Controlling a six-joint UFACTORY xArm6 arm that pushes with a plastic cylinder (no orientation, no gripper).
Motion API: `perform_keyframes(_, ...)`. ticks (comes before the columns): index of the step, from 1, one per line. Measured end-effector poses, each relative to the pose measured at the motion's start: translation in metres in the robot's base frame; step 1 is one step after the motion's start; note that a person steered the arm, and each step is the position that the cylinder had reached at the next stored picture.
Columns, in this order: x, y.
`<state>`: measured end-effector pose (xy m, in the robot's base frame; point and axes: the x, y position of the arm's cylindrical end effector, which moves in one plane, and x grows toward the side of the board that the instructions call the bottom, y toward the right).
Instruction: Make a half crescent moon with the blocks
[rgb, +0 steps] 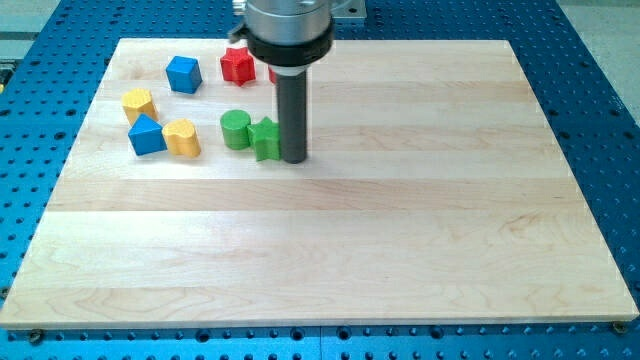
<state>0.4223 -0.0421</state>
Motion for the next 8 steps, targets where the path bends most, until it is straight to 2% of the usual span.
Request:
perform_keyframes(1, 0.000, -0.012)
perform_keyframes(3, -0.010, 0.007)
perform_keyframes(5, -0.094, -0.003)
perform_keyframes(6, -0.099, -0.029)
perform_keyframes(8, -0.052, -0.047)
